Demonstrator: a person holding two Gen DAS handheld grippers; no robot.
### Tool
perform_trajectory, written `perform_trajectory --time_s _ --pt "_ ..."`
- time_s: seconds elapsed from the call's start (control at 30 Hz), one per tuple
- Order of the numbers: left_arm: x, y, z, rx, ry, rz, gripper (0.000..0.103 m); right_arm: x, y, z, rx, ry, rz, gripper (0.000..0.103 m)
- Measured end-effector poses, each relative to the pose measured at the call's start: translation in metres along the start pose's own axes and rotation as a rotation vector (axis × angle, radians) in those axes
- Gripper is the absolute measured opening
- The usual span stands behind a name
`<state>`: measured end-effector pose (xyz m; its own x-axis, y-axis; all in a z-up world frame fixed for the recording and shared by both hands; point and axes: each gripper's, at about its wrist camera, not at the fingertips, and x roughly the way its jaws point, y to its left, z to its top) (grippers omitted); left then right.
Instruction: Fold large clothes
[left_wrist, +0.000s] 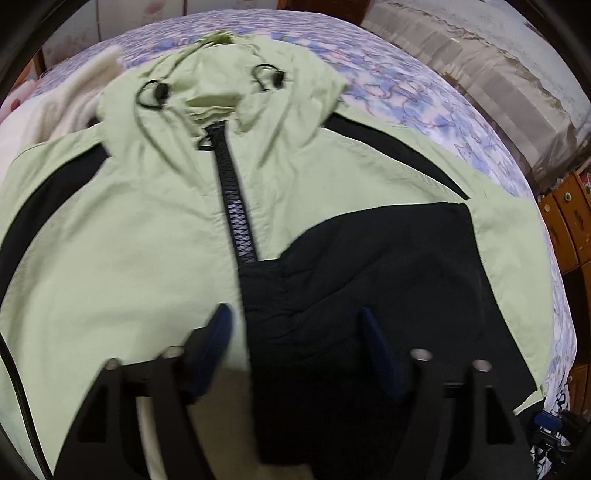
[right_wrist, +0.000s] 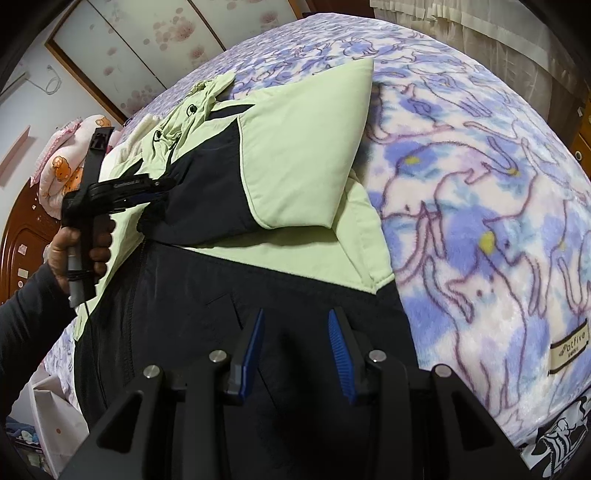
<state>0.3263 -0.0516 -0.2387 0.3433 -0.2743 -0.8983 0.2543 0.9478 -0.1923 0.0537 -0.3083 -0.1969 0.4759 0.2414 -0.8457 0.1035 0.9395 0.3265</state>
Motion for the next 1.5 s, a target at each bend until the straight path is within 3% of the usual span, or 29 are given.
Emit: perform_trajectory --time_s 0.1,0.13,0.17,0.2,0.23,0.3,0.47,0.53,0.63,0.7,0.8,0.9,1.03,1.37,1.4,1.43,1.5 --pt "0.011 -0.017 0.001 0.048 0.018 0.078 0.084 0.002 0.0 0.002 -0.002 -0.001 -0.008 0.036" --pt "0.012 -0.022 0.002 0.066 0.021 0.11 0.075 0.003 -0.001 0.003 -0.001 -0.001 -0.01 0.036" --pt "0.01 -0.027 0.004 0.075 0.014 0.145 0.05 0.004 -0.001 0.004 0.0 -0.001 -0.011 0.036" --pt "0.007 -0.029 0.006 0.071 0.014 0.164 0.039 0.004 -0.001 0.005 0.0 -0.003 -0.015 0.036" --pt "0.003 -0.029 0.01 0.048 0.025 0.115 0.022 0.004 -0.001 0.007 0.0 -0.008 -0.019 0.036" --pt "-0.01 -0.029 0.014 0.017 0.014 0.101 0.02 0.002 -0.002 0.011 -0.001 -0.018 -0.031 0.036" --pt "-0.089 -0.039 0.019 0.056 -0.185 0.109 0.019 -0.004 -0.016 0.033 0.041 -0.053 -0.035 0.036" --pt "-0.127 -0.028 0.018 0.024 -0.27 0.104 0.019 -0.006 -0.022 0.049 0.057 -0.079 -0.046 0.036" --pt "-0.161 -0.004 0.011 -0.036 -0.334 0.123 0.019 -0.005 -0.025 0.071 0.045 -0.111 -0.071 0.036" --pt "-0.171 0.018 -0.002 -0.071 -0.336 0.154 0.019 0.0 -0.024 0.086 0.028 -0.119 -0.087 0.036" --pt "-0.158 0.048 -0.02 -0.128 -0.268 0.187 0.02 0.014 -0.018 0.112 0.0 -0.113 -0.093 0.04" --pt "-0.136 0.076 -0.038 -0.206 -0.19 0.168 0.02 0.03 -0.007 0.134 -0.017 -0.1 -0.091 0.041" --pt "-0.113 0.089 -0.055 -0.263 -0.145 0.142 0.02 0.057 -0.001 0.169 -0.003 -0.062 -0.075 0.041" --pt "-0.107 0.08 -0.039 -0.189 -0.173 0.122 0.02 0.122 -0.018 0.23 0.168 0.052 -0.025 0.041" --pt "-0.108 0.08 -0.035 -0.182 -0.181 0.124 0.02 0.122 -0.015 0.232 0.15 0.045 -0.027 0.034" --pt "-0.109 0.08 -0.029 -0.176 -0.197 0.13 0.02 0.12 -0.008 0.235 0.1 0.021 -0.059 0.003" --pt "-0.113 0.085 -0.022 -0.18 -0.232 0.126 0.02 0.108 0.001 0.239 0.051 -0.055 -0.112 0.002"
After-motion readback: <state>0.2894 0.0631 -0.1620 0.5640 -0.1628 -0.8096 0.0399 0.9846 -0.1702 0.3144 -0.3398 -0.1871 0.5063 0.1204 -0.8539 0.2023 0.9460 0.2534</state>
